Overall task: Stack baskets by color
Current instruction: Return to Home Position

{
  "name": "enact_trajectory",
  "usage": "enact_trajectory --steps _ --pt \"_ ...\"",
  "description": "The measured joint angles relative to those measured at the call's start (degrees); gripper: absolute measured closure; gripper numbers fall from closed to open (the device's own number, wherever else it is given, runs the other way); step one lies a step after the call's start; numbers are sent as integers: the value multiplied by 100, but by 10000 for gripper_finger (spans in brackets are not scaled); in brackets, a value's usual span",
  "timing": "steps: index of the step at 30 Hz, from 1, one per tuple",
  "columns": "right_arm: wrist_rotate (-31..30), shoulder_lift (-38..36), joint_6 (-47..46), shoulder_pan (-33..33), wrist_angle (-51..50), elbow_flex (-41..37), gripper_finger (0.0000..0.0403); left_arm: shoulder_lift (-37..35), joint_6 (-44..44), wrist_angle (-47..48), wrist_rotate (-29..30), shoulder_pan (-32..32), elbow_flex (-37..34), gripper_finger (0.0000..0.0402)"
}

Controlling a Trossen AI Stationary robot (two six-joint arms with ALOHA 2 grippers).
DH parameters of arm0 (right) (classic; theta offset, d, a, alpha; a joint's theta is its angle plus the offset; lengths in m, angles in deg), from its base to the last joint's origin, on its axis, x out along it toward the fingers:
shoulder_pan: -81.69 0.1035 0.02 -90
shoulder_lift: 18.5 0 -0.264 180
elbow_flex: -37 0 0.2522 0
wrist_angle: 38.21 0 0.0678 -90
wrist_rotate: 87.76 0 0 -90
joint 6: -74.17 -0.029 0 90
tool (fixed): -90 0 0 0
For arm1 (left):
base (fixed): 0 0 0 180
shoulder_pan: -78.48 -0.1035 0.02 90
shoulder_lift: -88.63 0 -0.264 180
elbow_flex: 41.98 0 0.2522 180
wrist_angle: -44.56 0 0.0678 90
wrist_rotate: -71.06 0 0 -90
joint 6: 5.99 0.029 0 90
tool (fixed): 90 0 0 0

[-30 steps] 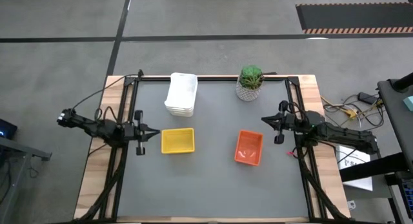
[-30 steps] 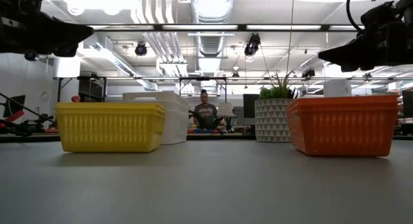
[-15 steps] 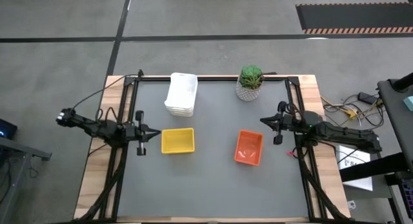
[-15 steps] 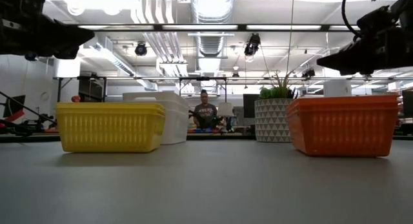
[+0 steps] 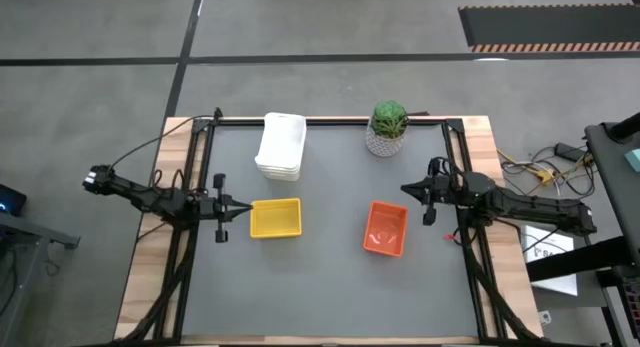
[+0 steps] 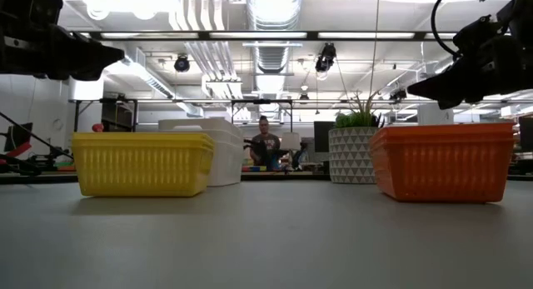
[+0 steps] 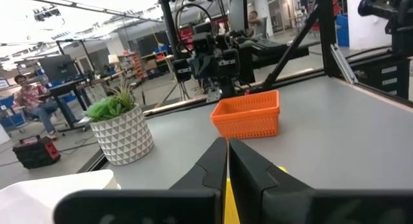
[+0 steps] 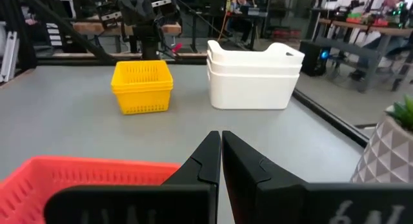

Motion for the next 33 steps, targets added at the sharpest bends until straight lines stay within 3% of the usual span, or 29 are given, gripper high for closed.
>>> enact_trajectory --steps 33 --pt "2 61 -86 -1 4 -4 394 614 0 -6 1 1 -9 402"
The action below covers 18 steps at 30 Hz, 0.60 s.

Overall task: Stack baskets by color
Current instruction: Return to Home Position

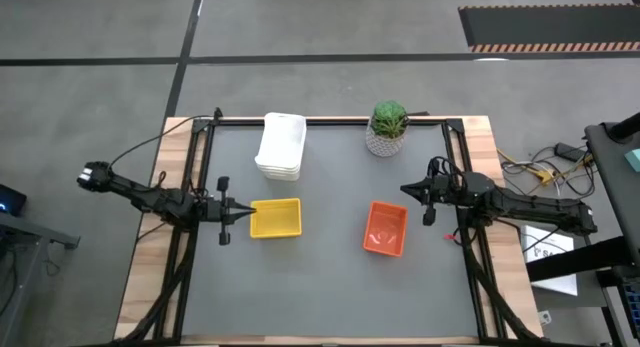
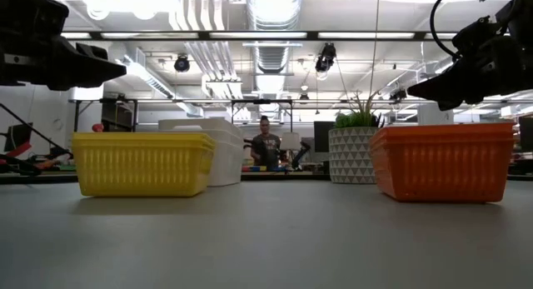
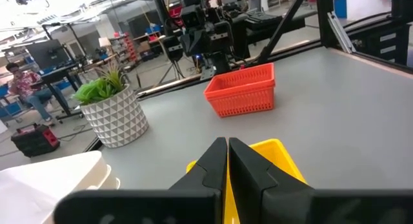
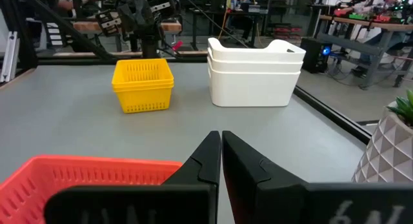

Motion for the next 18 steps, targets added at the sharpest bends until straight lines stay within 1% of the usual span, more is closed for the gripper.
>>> enact_trajectory --steps 18 --pt "2 0 0 1 0 -2 394 57 -1 0 0 -1 0 402"
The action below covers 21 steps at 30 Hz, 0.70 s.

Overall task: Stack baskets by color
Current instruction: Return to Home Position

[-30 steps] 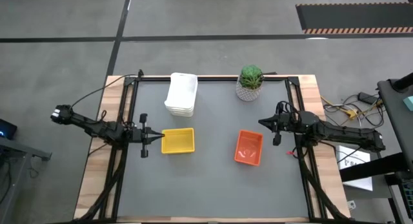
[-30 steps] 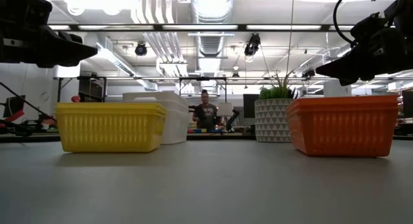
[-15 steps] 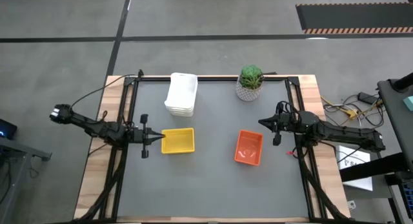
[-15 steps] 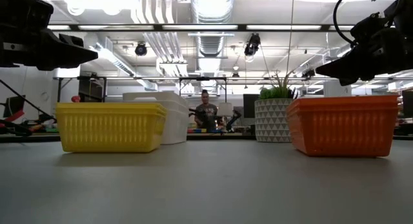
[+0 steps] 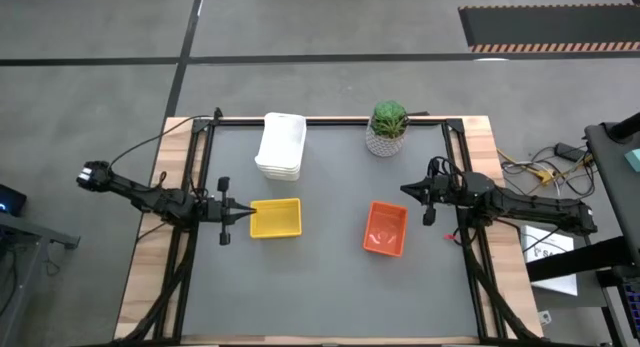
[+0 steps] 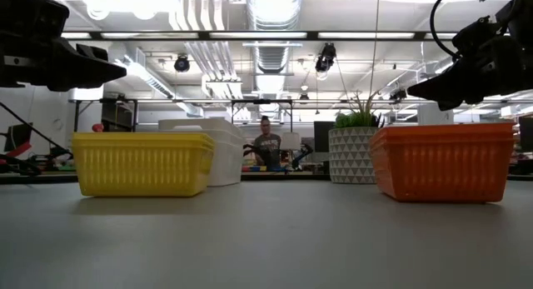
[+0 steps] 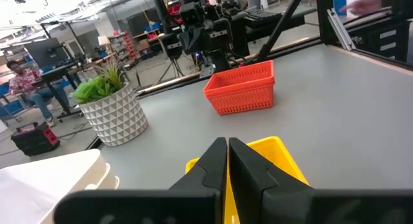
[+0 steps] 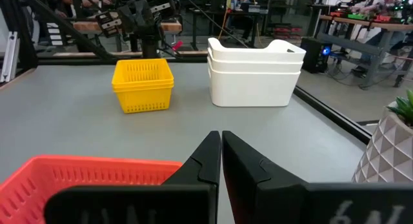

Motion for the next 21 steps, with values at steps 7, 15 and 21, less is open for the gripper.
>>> enact_trajectory --steps 7,15,21 --pt "0 0 0 -1 0 0 394 13 0 0 0 2 0 402" --pt "0 0 0 0 0 0 394 39 1 1 1 2 0 402" --pt "0 0 0 0 0 0 394 40 0 -1 1 2 0 402"
